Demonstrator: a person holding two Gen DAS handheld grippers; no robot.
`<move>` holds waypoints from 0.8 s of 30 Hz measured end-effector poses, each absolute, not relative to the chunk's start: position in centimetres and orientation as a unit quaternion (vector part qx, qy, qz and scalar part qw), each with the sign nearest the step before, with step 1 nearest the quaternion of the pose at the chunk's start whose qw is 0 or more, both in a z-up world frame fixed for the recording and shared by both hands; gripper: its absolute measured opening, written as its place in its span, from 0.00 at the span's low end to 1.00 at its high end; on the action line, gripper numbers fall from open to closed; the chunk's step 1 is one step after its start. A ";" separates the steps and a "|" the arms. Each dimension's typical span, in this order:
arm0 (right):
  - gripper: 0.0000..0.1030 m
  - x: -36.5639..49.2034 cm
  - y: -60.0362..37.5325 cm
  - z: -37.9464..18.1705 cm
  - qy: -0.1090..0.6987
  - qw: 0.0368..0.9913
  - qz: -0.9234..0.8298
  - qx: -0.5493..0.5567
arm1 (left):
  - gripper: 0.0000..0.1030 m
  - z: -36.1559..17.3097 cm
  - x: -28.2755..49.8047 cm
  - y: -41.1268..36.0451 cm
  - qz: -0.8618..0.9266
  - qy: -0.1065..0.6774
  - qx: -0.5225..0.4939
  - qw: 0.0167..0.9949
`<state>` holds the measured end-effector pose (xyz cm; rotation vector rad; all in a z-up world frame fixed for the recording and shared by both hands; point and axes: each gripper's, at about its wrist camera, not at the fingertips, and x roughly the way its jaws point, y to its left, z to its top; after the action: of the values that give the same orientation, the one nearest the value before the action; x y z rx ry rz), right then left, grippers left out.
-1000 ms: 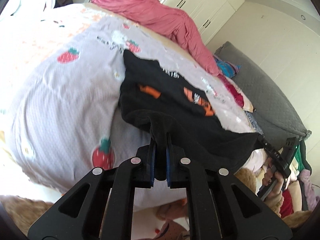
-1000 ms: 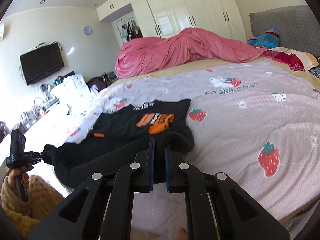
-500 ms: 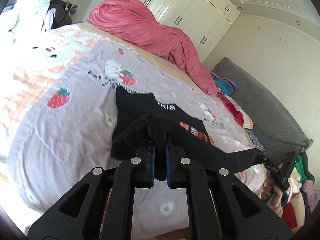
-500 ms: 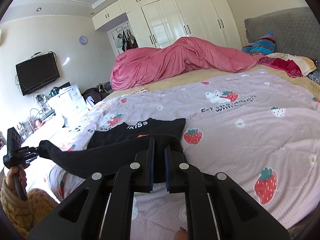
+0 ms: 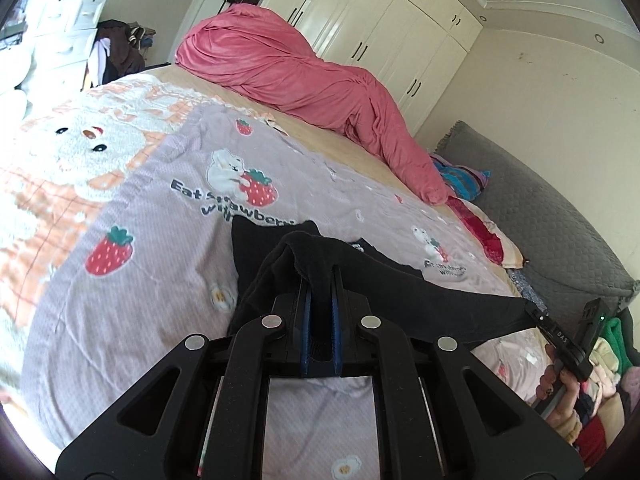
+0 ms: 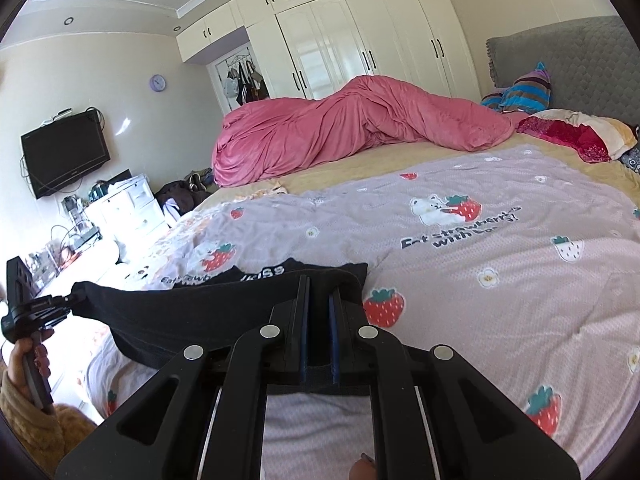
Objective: Fold small clothes
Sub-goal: 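Lift the hem with both tools and fold it toward the collar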
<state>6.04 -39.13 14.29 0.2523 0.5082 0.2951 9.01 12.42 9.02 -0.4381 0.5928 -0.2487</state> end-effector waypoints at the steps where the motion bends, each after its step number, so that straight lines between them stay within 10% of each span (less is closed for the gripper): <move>1: 0.07 6.3 -39.0 14.4 0.249 0.950 0.145 0.123 | 0.02 9.1 9.4 12.5 -0.120 0.290 -0.214 0.925; 24: 0.07 16.3 -36.8 12.3 0.297 0.940 0.107 0.128 | 0.03 7.0 17.4 12.5 -0.078 0.335 -0.142 0.928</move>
<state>16.27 -36.76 12.28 0.2608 0.6064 0.2182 17.45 12.55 7.00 -0.2904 0.6875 -0.1597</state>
